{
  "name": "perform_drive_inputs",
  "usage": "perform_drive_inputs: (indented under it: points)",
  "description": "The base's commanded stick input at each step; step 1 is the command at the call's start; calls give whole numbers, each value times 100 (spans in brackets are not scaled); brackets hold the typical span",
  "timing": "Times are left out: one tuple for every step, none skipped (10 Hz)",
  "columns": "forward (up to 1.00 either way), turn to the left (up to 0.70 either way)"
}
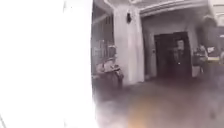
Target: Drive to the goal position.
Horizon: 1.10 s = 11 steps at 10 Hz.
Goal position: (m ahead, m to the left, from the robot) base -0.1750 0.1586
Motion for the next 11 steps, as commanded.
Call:
perform_drive_inputs:
  points:
    - [0, -45]
    - [0, -45]
    - [0, -13]
    - [0, 0]
    - [0, 0]
    - [0, 0]
    - [0, 0]
    - [0, 0]
    - [0, 0]
    - [0, 0]
    - [0, 0]
